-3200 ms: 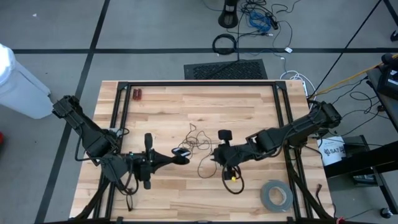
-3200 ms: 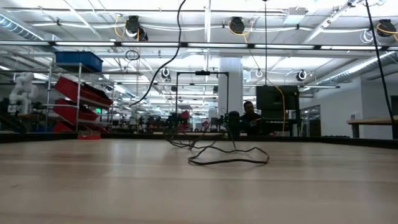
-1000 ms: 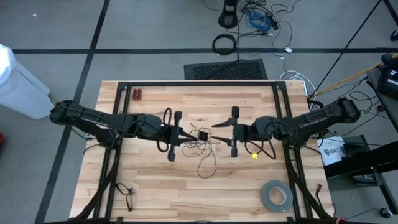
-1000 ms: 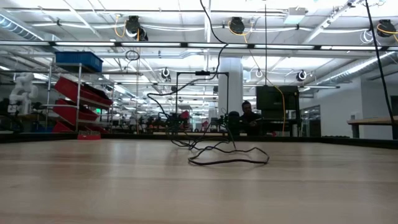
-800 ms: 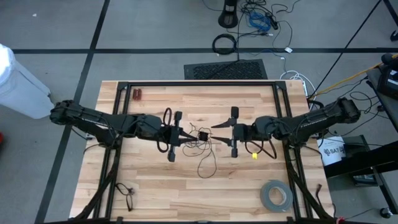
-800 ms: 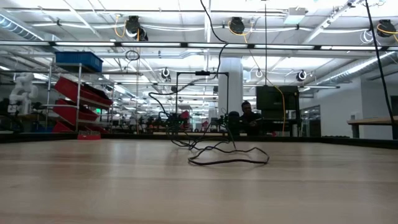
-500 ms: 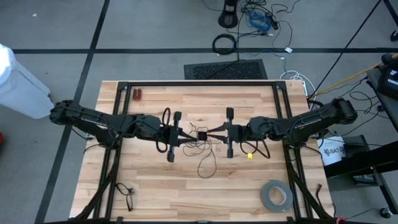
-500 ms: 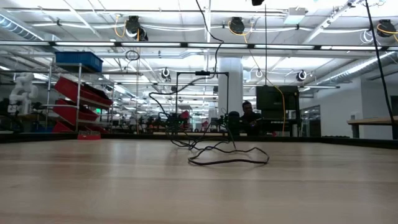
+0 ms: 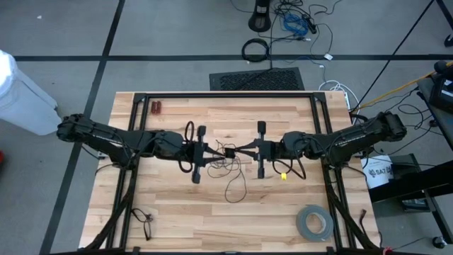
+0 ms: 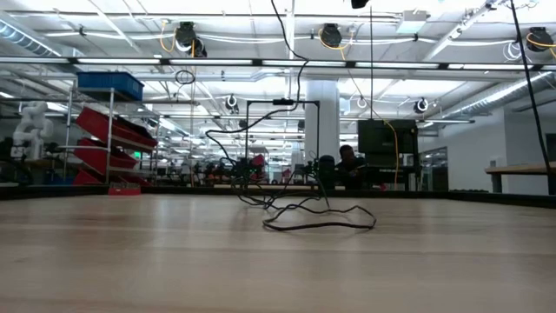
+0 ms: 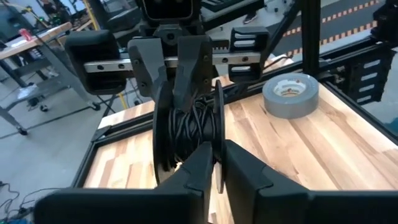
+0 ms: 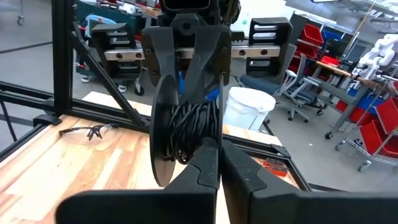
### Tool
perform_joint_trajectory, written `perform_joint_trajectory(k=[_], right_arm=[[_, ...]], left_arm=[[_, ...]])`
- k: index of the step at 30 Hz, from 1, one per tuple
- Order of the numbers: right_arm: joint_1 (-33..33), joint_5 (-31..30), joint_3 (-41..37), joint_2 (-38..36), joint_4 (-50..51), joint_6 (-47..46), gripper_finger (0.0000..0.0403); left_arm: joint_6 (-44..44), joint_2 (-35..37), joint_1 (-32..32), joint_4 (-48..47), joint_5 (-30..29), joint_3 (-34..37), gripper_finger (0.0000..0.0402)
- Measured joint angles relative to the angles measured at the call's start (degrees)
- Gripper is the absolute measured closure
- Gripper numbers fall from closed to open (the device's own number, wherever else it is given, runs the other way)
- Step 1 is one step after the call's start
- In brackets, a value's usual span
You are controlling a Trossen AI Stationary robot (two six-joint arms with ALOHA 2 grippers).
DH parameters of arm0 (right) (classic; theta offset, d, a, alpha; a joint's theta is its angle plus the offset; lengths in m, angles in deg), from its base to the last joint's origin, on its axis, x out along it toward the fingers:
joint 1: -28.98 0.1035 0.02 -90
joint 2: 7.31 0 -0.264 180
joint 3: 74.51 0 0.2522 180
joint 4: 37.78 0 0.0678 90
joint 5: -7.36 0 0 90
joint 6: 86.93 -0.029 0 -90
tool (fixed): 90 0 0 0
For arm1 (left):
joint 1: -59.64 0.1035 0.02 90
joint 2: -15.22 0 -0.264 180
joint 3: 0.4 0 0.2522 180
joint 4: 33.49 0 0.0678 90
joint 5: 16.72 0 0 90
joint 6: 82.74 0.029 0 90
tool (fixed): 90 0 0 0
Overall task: Coil cords
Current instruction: Uncoil the black wire from the spool
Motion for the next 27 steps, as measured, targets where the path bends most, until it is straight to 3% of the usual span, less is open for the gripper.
perform_joint_trajectory(k=[10,20,27], right_arm=[[0.1,-1.0,0.0,-1.0,0.4,-0.4,0.0403],[0.1,-1.4,0.0,-2.8,0.1,-0.4,0.0403],[-0.4,-7.5,0.0,-4.7,-0.6,0.7,0.0403]], left_arm=[[-0.2,0.3,-2.2,0.3,-6.1,0.0,0.0281],[-0.3,3.7,-4.5,-2.0,-14.3,0.0,0.0276],[-11.9,4.6,-4.6,-8.0,-18.1,0.2,0.0275]])
